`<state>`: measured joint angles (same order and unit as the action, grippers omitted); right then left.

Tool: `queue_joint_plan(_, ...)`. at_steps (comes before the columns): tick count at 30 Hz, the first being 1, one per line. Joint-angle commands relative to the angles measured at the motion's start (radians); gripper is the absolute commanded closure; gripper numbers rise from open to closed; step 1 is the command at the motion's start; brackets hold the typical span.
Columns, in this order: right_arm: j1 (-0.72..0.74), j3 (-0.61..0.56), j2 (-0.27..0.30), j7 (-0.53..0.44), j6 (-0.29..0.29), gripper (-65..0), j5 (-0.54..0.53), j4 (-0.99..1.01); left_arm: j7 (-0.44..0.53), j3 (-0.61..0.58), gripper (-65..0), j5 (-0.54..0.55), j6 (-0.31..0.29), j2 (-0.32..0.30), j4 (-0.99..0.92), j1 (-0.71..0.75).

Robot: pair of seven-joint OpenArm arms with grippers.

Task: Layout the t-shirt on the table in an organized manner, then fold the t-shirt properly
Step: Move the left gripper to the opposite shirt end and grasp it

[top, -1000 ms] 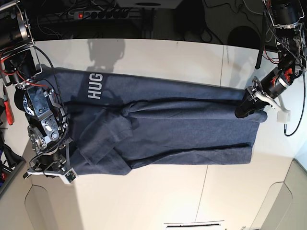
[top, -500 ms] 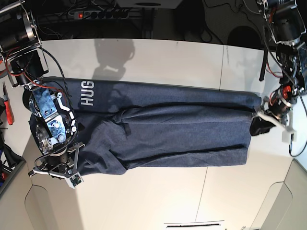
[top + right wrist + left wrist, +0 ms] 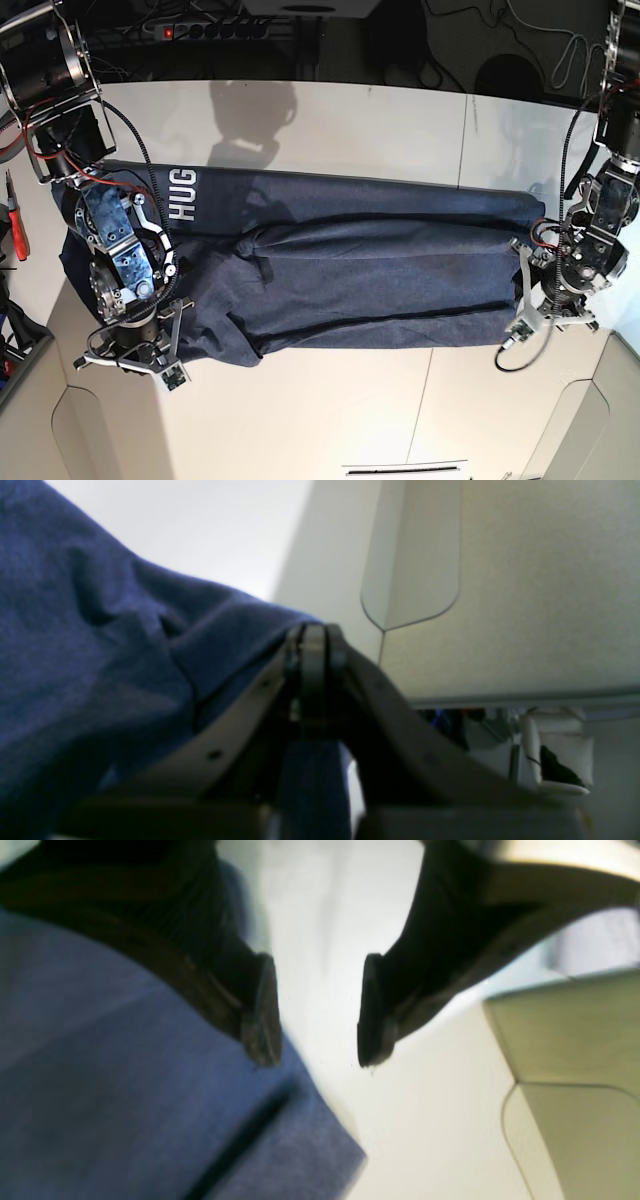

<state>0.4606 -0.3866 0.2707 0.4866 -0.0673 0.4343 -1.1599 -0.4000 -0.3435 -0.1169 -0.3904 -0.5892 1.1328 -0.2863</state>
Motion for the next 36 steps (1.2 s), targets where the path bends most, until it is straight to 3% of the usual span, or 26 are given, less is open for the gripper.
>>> queue_joint_plan(1, 0.029, 0.008, 0.007, -0.015, -0.015, 0.0, 0.010, -0.014, 0.022, -0.037, -28.5, -0.028, 0.023, -0.020, -0.028, -0.043)
queue_joint_plan(6, 0.029, 0.008, 0.006, -0.015, -0.015, 0.0, 0.010, -0.014, 0.082, -0.226, -28.5, -0.097, 0.119, -0.020, -0.181, -0.128)
queue_joint_plan(10, 0.029, 0.008, 0.006, -0.015, -0.015, 0.0, 0.010, -0.014, 0.091, -0.298, -28.5, -0.149, 0.171, -0.020, -0.193, -0.153)
queue_joint_plan(22, 0.029, 0.008, 0.006, -0.015, -0.015, 0.0, 0.010, -0.014, 0.148, -0.317, -28.5, -0.166, 0.165, -0.016, -0.193, -0.170)
queue_joint_plan(25, 0.029, 0.008, 0.006, -0.015, -0.015, 0.0, 0.010, -0.014, 0.150, -0.317, -28.5, -0.175, 0.133, 0.000, -0.201, -0.182)
queue_joint_plan(36, 0.029, 0.008, 0.006, -0.014, -0.015, 0.0, 0.010, -0.014, 0.163, -0.320, -28.5, -0.180, 0.132, 0.069, -0.333, -0.265)
